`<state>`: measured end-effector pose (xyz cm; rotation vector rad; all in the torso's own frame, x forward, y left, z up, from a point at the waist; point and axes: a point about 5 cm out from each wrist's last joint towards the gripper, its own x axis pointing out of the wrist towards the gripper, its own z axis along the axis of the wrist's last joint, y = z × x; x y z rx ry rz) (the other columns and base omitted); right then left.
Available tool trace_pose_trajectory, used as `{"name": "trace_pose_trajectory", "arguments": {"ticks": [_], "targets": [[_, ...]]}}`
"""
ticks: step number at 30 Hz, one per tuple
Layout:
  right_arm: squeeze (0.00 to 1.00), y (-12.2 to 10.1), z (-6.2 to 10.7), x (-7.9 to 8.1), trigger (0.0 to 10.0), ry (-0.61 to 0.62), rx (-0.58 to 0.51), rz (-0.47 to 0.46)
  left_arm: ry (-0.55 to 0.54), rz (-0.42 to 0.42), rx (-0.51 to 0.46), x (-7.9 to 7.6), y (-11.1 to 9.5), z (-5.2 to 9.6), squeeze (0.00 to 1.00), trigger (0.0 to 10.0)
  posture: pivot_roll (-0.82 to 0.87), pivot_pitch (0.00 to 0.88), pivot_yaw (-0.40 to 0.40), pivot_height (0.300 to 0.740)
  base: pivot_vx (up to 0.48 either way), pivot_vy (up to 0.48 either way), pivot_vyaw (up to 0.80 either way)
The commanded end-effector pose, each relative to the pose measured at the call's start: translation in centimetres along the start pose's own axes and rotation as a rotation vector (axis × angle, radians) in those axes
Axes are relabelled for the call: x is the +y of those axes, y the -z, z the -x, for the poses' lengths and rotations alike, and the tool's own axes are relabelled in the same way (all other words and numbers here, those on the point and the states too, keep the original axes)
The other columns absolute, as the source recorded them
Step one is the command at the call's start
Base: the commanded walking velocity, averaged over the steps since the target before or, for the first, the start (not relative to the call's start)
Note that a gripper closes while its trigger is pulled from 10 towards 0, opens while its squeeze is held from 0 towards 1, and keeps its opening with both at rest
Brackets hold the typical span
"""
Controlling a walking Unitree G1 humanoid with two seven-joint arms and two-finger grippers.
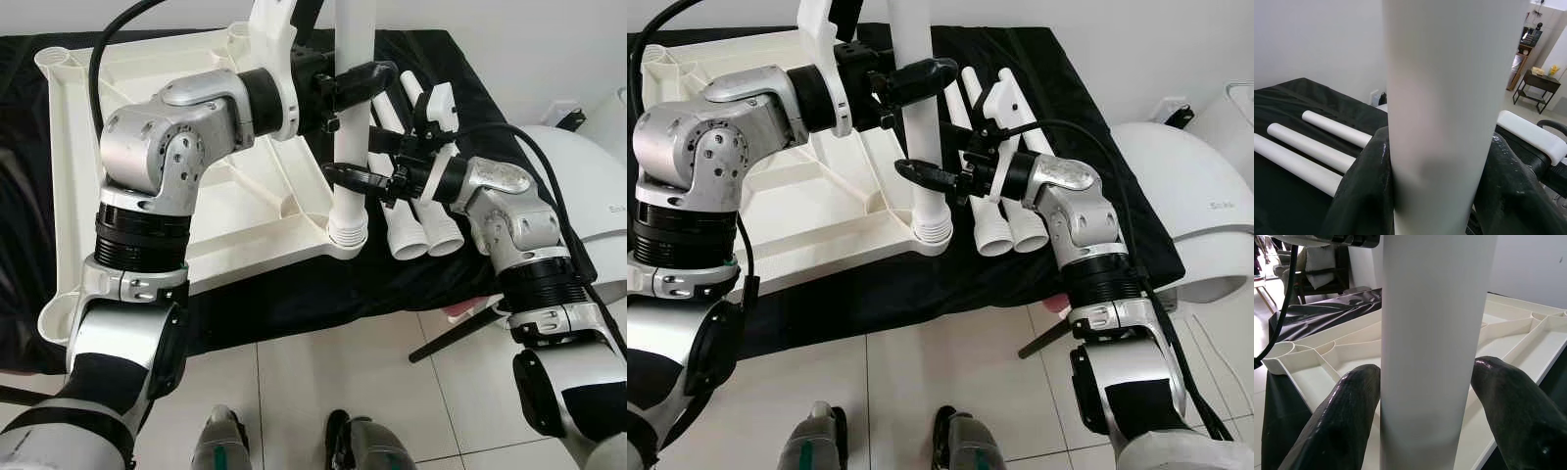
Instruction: Building children table
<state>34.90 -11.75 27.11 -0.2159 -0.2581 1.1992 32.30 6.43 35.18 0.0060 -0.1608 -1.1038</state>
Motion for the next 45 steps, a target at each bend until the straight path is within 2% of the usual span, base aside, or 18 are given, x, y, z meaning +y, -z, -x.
{"name": "trace_pose_trajectory", "arguments": {"ticks": [1,2,3,4,5,8,9,11,24,25,27,28,39,40,41,45], "targets": [[0.0,-0.5,-0.1,0.0,10.0,-0.014,0.015,0.027,-0.013,-0.057,-0.031,-0.3,-1.1,0.0,0.0,10.0,0.08,0.157,-0.085,0.74,0.0,0.0,0.0],[0.0,-0.4,-0.1,0.0,7.4,-0.014,0.016,0.026,-0.013,-0.059,-0.032,-0.3,-1.1,0.0,0.0,10.0,0.08,0.157,-0.084,0.74,0.0,0.0,0.0],[0.0,-0.3,-0.1,0.0,6.8,-0.014,0.017,0.025,-0.013,-0.06,-0.032,-0.3,-1.1,0.0,0.0,10.0,0.08,0.157,-0.084,0.74,0.0,0.0,0.0],[0.0,-0.3,-0.1,0.0,6.8,-0.014,0.017,0.025,-0.012,-0.061,-0.031,-0.3,-1.1,0.0,0.0,10.0,0.08,0.157,-0.084,0.74,0.0,0.0,0.0],[0.0,-0.3,-0.1,0.0,4.6,-0.012,0.016,0.022,-0.012,-0.062,-0.031,-0.3,-1.1,0.0,0.0,10.0,0.08,0.158,-0.083,0.74,0.0,0.0,0.0],[0.0,-0.2,-0.1,0.0,4.6,-0.011,0.016,0.02,-0.012,-0.062,-0.031,-0.3,-1.1,0.0,0.0,10.0,0.08,0.158,-0.083,0.74,0.0,0.0,0.0],[0.0,-0.2,-0.1,0.0,0.4,-0.011,0.017,0.016,-0.012,-0.063,-0.032,-0.3,-1.1,0.0,0.0,10.0,0.08,0.158,-0.084,0.74,0.0,0.0,0.0],[0.0,-0.2,-0.1,0.0,0.0,-0.011,0.018,0.012,-0.012,-0.064,-0.032,-0.3,-1.2,0.0,0.0,10.0,0.08,0.159,-0.084,0.74,0.0,0.0,0.0],[0.0,-0.2,-0.1,0.0,0.0,-0.024,0.011,-0.009,-0.01,-0.066,-0.038,-0.4,-1.3,0.0,0.0,10.0,0.09,0.163,-0.087,0.74,0.0,0.0,0.0],[0.0,-0.3,-0.2,-0.1,10.0,-0.02,0.007,-0.013,-0.01,-0.065,-0.039,-0.4,-1.4,0.0,0.0,10.0,0.09,0.163,-0.087,0.74,0.0,0.0,0.0],[0.0,-0.3,-0.2,-0.1,10.0,-0.016,0.004,-0.016,-0.006,-0.055,-0.044,-0.4,-1.4,0.1,0.0,10.0,0.09,0.163,-0.087,0.74,0.0,0.0,0.0],[0.0,-0.4,-0.3,-0.2,10.0,-0.01,-0.007,-0.021,-0.002,-0.045,-0.051,-0.4,-1.5,0.1,1.0,10.0,0.09,0.163,-0.086,0.74,0.0,0.0,0.0],[0.0,-0.8,-0.6,-0.6,10.0,0.034,-0.064,-0.045,-0.001,-0.021,-0.07,-0.4,-1.8,0.4,1.0,10.0,0.09,0.161,-0.083,0.74,0.0,0.0,0.0],[0.0,-0.9,-0.6,-0.7,10.0,0.05,-0.075,-0.049,-0.001,-0.015,-0.07,-0.4,-1.8,0.4,0.37,10.0,0.09,0.159,-0.082,0.74,0.0,0.0,0.0],[0.0,-0.9,-0.6,-0.9,10.0,0.066,-0.087,-0.055,0.005,-0.004,-0.074,-0.4,-1.8,0.5,0.0,10.0,0.09,0.159,-0.083,0.74,0.0,0.0,0.0],[0.0,-1.1,-0.5,-1.4,10.0,0.115,-0.125,-0.071,-0.012,0.013,-0.071,-0.2,-1.7,0.7,0.0,10.0,0.09,0.156,-0.082,0.74,0.0,0.0,0.0]]}}
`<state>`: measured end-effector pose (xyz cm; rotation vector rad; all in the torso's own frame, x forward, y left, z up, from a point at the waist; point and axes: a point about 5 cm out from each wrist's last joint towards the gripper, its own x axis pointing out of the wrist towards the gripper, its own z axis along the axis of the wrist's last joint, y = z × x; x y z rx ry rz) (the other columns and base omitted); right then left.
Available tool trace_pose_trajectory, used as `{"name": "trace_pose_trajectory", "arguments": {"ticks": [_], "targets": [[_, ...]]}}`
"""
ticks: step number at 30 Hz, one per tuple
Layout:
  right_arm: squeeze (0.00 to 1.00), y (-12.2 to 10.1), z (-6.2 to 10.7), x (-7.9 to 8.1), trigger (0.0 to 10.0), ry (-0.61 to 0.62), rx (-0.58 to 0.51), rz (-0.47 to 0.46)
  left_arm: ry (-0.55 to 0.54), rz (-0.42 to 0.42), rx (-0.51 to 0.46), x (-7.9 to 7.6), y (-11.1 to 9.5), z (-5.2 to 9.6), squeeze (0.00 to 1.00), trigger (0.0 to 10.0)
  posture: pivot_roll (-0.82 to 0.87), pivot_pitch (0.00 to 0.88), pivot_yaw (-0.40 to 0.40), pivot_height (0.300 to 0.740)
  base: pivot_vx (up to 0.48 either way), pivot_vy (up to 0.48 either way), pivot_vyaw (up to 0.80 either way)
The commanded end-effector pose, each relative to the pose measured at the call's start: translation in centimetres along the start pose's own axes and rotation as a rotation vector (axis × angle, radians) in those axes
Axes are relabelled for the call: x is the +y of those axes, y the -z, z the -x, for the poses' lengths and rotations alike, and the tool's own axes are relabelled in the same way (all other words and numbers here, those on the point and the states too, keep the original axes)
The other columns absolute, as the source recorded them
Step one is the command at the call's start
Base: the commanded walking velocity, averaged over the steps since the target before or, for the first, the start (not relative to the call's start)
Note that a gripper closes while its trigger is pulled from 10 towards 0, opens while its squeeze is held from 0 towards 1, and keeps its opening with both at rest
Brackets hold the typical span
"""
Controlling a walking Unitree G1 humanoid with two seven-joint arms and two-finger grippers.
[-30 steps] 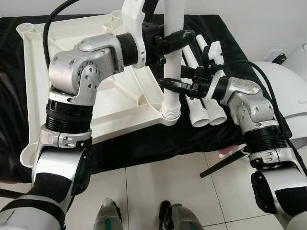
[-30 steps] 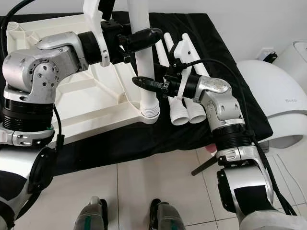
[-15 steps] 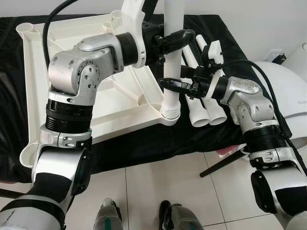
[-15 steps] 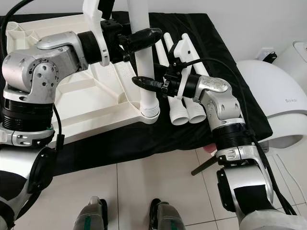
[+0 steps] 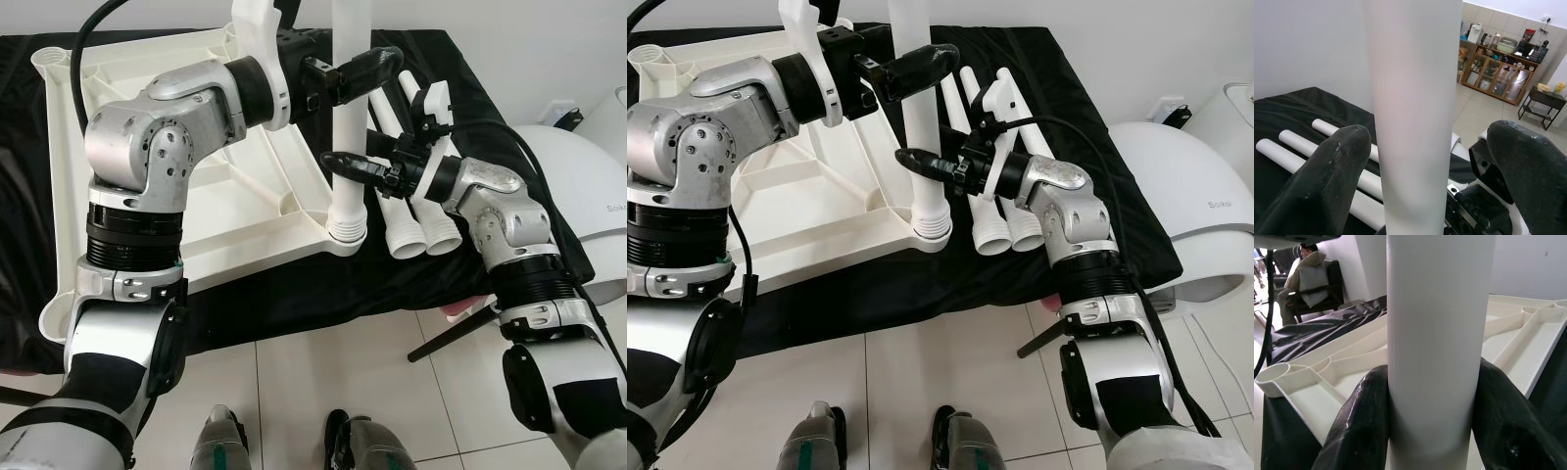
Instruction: Building children table
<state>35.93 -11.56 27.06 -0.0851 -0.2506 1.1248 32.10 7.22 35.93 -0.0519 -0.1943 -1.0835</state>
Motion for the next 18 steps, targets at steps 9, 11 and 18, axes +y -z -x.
{"name": "trace_pose_trajectory", "arguments": {"ticks": [9,11,18], "targets": [[0.0,-1.7,0.9,-1.5,10.0,0.133,-0.159,-0.052,-0.06,0.083,-0.068,0.7,-0.5,1.2,0.0,10.0,0.09,0.146,-0.074,0.74,0.0,0.0,0.0],[0.0,-1.5,1.5,-2.1,10.0,0.197,-0.183,-0.088,-0.101,0.116,-0.077,1.4,-0.2,1.8,0.0,10.0,0.09,0.145,-0.074,0.74,0.0,0.0,0.0],[0.0,-0.8,2.1,-2.6,10.0,0.282,-0.186,-0.132,-0.119,0.158,-0.067,1.5,0.8,2.3,0.0,10.0,0.08,0.151,-0.074,0.74,0.0,0.0,0.0]]}}
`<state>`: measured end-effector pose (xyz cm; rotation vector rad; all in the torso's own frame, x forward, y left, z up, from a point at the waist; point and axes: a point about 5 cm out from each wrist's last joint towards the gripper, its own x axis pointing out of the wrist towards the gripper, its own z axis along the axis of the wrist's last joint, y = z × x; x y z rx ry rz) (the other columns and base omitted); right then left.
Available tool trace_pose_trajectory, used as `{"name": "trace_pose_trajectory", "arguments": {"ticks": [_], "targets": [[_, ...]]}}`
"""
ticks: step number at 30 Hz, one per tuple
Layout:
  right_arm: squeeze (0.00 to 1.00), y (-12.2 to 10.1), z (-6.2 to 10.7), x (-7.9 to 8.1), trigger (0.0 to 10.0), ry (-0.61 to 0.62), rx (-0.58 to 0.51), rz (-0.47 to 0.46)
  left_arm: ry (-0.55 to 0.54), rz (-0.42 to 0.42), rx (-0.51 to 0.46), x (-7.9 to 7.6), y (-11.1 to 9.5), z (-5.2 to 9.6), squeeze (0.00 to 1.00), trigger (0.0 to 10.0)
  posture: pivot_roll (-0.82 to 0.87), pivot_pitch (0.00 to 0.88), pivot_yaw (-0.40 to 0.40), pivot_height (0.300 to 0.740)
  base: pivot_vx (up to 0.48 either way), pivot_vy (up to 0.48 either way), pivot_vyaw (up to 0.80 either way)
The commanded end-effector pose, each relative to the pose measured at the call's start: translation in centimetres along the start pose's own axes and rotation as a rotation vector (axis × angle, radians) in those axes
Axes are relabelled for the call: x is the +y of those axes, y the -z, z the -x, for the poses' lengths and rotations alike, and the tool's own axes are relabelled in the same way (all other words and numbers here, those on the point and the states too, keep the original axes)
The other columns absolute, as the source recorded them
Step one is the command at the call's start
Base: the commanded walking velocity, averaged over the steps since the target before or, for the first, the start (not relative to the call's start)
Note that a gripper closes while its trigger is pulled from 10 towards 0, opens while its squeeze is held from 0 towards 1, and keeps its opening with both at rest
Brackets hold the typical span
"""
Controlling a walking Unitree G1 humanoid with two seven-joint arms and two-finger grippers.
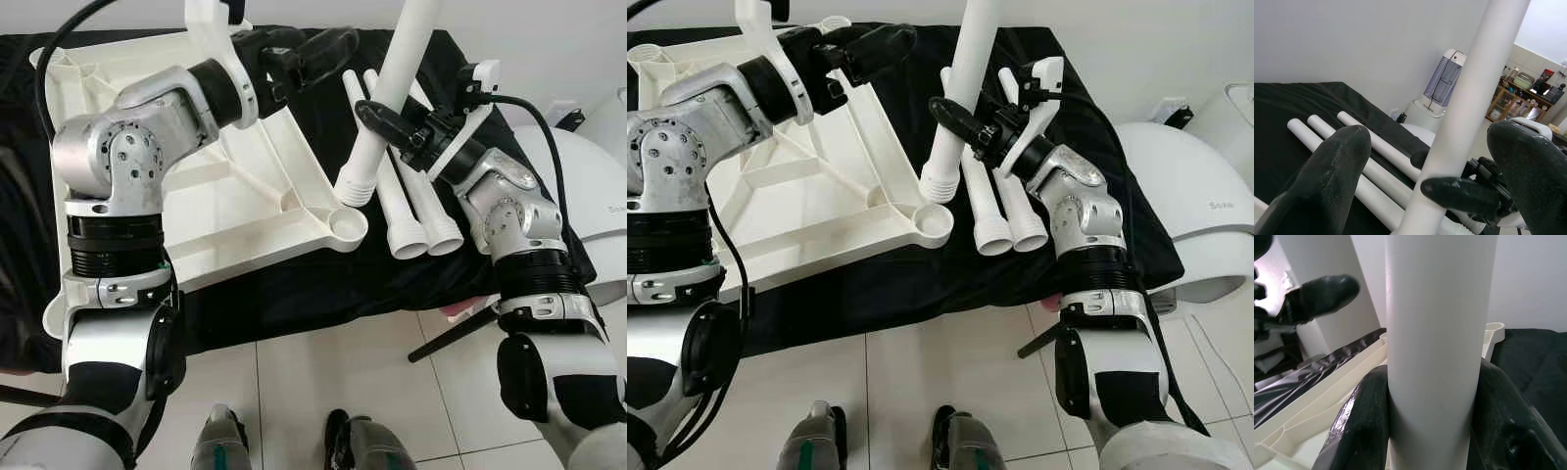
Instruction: Building children table
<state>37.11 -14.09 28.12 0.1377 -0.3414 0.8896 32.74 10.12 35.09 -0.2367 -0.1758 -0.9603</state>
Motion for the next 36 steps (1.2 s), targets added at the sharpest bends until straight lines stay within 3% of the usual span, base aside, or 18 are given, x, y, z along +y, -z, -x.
{"name": "trace_pose_trajectory", "arguments": {"ticks": [1,3,8,13,16,20,25,28,30,31,36], "targets": [[0.0,-0.1,0.4,-0.4,10.0,0.027,-0.014,-0.022,0.015,0.009,0.011,-0.3,0.4,0.0,0.0,10.0,0.08,0.151,-0.074,0.74,0.0,0.0,0.0],[0.0,0.1,0.6,-0.8,10.0,0.067,-0.006,-0.041,0.006,0.016,0.024,-0.3,0.9,0.1,0.0,10.0,0.08,0.153,-0.075,0.74,0.0,0.0,0.0],[0.0,1.1,1.4,-2.6,10.0,0.28,0.04,-0.068,-0.044,-0.023,0.136,-0.4,4.8,0.5,0.0,10.0,0.08,0.164,-0.073,0.74,0.0,0.0,0.0],[0.0,1.1,1.6,-2.9,10.0,0.305,0.03,-0.08,-0.042,-0.039,0.153,-0.6,5.4,0.6,0.0,10.0,0.08,0.164,-0.073,0.74,0.0,0.0,0.0],[0.0,0.7,2.0,-2.9,10.0,0.312,-0.033,-0.107,-0.044,-0.074,0.205,-0.9,7.4,1.0,0.0,10.0,0.08,0.176,-0.066,0.74,0.0,0.0,0.0],[0.0,0.2,2.1,-2.6,10.0,0.292,-0.081,-0.093,-0.06,-0.099,0.206,-0.8,7.8,1.2,0.0,10.0,0.08,0.177,-0.066,0.74,0.0,0.0,0.0],[0.0,-0.5,2.3,-2.1,10.0,0.291,-0.161,-0.039,-0.213,-0.148,0.16,0.8,7.4,1.6,0.0,10.0,0.07,0.176,-0.065,0.74,0.0,0.0,0.0],[0.0,-0.7,2.5,-2.0,10.0,0.341,-0.231,-0.049,-0.384,-0.2,0.113,2.6,6.9,2.3,0.0,10.0,0.07,0.174,-0.065,0.74,0.0,0.0,0.0],[0.0,-0.7,2.5,-2.0,10.0,0.341,-0.231,-0.049,-0.384,-0.2,0.113,2.6,6.9,2.3,0.0,10.0,0.07,0.174,-0.065,0.74,0.0,0.0,0.0],[0.0,-0.6,2.6,-1.3,10.0,0.35,-0.273,-0.044,-0.466,-0.239,0.07,3.3,6.5,3.0,0.0,10.0,0.06,0.172,-0.059,0.74,0.0,0.0,0.0],[0.0,-0.4,2.6,0.3,10.0,0.377,-0.318,0.009,-0.567,-0.294,0.001,3.6,6.2,4.0,0.0,10.0,0.06,0.168,-0.051,0.74,0.0,0.0,0.0]]}}
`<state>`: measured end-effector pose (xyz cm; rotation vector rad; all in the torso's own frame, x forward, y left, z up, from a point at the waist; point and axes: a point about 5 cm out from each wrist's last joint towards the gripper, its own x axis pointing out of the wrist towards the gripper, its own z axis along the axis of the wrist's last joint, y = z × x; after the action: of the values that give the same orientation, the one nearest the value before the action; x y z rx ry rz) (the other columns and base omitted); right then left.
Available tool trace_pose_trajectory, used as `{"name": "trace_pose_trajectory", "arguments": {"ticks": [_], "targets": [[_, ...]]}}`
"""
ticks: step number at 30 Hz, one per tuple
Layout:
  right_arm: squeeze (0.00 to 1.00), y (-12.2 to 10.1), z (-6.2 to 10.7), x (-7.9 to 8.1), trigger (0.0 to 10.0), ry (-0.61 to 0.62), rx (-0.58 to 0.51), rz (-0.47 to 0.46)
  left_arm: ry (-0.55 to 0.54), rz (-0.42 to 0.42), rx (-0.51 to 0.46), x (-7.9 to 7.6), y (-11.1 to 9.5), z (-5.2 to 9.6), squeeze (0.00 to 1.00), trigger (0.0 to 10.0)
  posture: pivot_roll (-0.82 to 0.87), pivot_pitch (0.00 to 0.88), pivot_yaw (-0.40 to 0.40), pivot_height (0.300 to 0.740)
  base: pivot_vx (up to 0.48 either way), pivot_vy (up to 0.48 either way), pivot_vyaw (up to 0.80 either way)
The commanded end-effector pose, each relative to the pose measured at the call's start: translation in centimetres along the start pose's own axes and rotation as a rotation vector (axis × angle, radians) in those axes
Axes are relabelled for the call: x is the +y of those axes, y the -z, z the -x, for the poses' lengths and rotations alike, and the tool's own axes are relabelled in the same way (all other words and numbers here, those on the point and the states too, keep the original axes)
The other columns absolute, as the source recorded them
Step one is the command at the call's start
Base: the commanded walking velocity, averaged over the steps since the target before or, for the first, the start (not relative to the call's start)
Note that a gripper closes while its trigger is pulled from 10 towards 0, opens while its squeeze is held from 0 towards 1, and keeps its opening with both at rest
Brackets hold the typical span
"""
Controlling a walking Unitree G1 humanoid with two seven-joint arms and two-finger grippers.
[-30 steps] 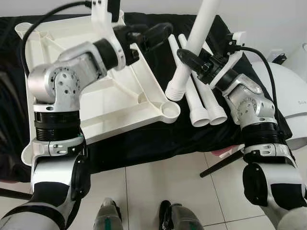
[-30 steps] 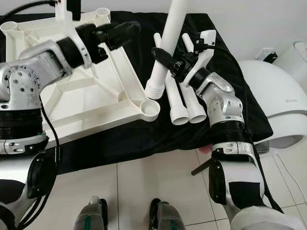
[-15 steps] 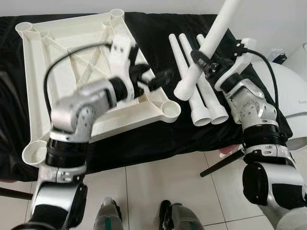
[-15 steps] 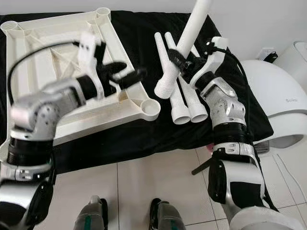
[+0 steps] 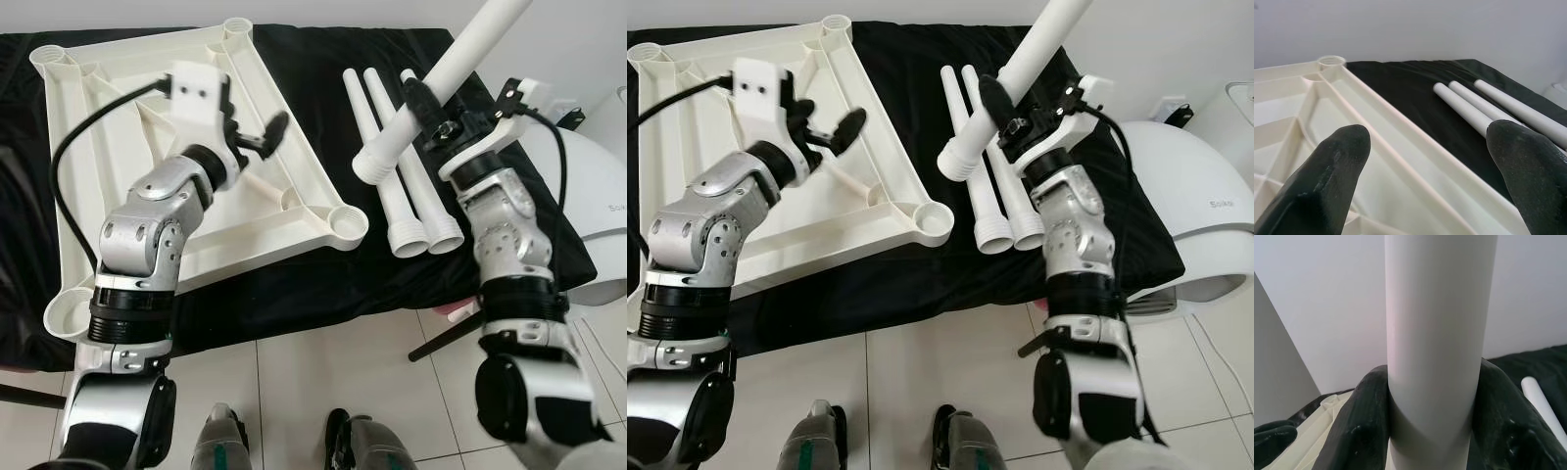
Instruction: Building children table
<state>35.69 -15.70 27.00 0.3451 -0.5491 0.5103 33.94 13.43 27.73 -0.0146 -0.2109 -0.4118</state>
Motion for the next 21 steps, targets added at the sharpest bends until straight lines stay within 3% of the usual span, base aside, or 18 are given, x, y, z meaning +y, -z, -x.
{"name": "trace_pose_trajectory", "arguments": {"ticks": [1,5,10,21], "targets": [[0.0,-0.7,0.2,0.3,10.0,0.009,-0.043,0.045,-0.066,-0.016,-0.026,0.2,0.0,0.3,0.0,10.0,0.06,0.168,-0.051,0.74,0.0,0.0,0.0],[0.0,-0.5,0.4,0.6,10.0,0.015,-0.045,0.066,-0.092,-0.009,-0.043,0.3,0.0,0.5,0.0,10.0,0.06,0.164,-0.048,0.74,0.0,0.0,0.0],[0.0,0.9,1.4,1.7,10.0,0.064,-0.022,0.108,-0.206,-0.022,-0.076,0.9,0.6,1.6,0.0,10.0,0.05,0.138,-0.042,0.74,0.0,0.0,0.0],[0.0,3.0,2.6,2.2,10.0,0.142,0.046,0.11,-0.299,0.029,-0.003,1.4,3.2,2.3,0.0,10.0,0.03,0.089,-0.019,0.74,0.0,0.0,0.0]]}}
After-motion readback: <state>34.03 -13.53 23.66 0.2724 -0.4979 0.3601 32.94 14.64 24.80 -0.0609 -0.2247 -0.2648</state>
